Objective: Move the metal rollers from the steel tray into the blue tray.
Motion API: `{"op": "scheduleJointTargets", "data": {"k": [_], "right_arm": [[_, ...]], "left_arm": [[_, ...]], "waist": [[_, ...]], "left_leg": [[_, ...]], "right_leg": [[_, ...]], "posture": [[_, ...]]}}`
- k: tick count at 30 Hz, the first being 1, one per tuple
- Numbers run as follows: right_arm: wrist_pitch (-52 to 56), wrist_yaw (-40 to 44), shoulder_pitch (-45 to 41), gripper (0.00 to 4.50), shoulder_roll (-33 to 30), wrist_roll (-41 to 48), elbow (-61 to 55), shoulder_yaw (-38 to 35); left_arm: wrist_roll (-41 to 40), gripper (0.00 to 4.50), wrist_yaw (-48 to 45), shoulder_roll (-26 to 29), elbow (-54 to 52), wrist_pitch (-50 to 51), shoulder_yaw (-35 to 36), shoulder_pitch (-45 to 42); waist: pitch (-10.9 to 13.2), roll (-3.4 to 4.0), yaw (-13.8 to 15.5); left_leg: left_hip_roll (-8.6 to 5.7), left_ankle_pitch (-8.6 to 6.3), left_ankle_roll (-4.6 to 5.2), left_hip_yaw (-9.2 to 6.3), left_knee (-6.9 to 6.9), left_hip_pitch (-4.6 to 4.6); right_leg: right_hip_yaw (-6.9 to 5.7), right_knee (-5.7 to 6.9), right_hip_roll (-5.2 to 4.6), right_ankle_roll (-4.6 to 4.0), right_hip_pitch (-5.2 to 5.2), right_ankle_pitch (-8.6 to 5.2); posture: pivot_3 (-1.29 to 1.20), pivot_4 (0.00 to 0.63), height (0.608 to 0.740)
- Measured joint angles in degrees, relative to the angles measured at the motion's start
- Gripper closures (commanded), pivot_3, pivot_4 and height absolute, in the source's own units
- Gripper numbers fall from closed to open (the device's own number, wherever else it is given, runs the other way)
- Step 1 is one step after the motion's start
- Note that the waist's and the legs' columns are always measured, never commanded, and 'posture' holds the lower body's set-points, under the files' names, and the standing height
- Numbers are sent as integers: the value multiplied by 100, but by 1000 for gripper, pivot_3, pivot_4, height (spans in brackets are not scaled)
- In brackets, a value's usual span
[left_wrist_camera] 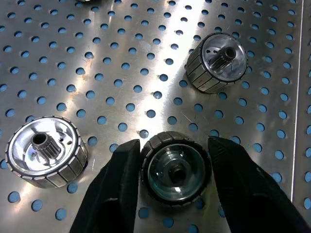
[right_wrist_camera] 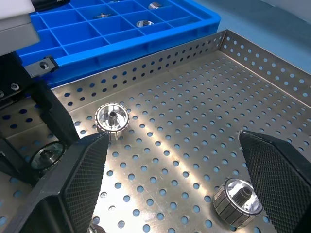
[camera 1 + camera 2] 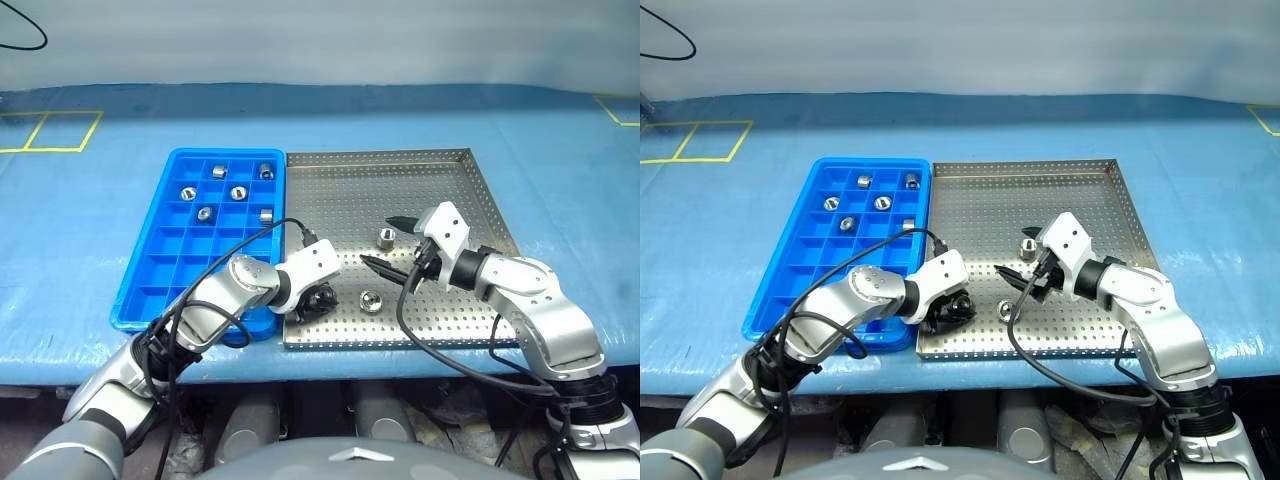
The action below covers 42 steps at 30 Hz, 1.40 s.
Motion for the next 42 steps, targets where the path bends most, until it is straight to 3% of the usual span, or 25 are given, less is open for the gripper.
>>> {"op": "scheduleJointTargets", "data": {"k": [12, 20, 26, 34, 39, 42], "right_arm": [[-17, -28, -11, 0, 26, -7, 14, 0], [-77, 11, -19, 0, -1, -1, 80, -1], [-78, 147, -129, 0, -5, 3, 225, 121], [-116, 706, -444, 0, 7, 54, 441, 544], [-181, 1036, -707, 0, 96, 51, 600, 829], [-186, 1160, -834, 0, 365, 254, 642, 863]], "left_arm": [[34, 2826, -58, -53, -60, -109, 192, 166], [-772, 2826, -73, 53, -1198, 201, 1762, 356], [-1043, 2826, 11, 564, -1782, 520, 2538, 630], [-984, 2826, 445, 1432, -2152, 957, 3866, 1760], [-895, 2826, 939, 1372, -2420, 1275, 4553, 2169], [-742, 2826, 1356, 1000, -2421, 1421, 4896, 2282]], "waist": [[0, -1, -6], [1, -1, 8], [1, -2, 13], [4, -7, 89], [10, -18, 262], [10, -20, 352]], "left_leg": [[1, -1, 1, 0, 3, -1], [2, 7, -13, 1, 3, -5], [3, 12, -22, 1, 3, -4], [18, 9, -32, 0, 1, -1], [32, 4, -49, -4, 2, 0], [38, 1, -59, -8, 1, 0]], "right_leg": [[1, 0, 1, 2, -1, 1], [1, -2, 2, 1, -4, 1], [1, -1, 6, 1, -3, 1], [3, -2, 25, -5, -5, -3], [0, -2, 39, -12, -4, -4], [-1, -2, 46, -26, -5, 2]], "posture": [[-218, 150, 740], [-201, 150, 740], [-153, 150, 740], [-74, 150, 740], [-27, 150, 740], [-13, 150, 740]]}}
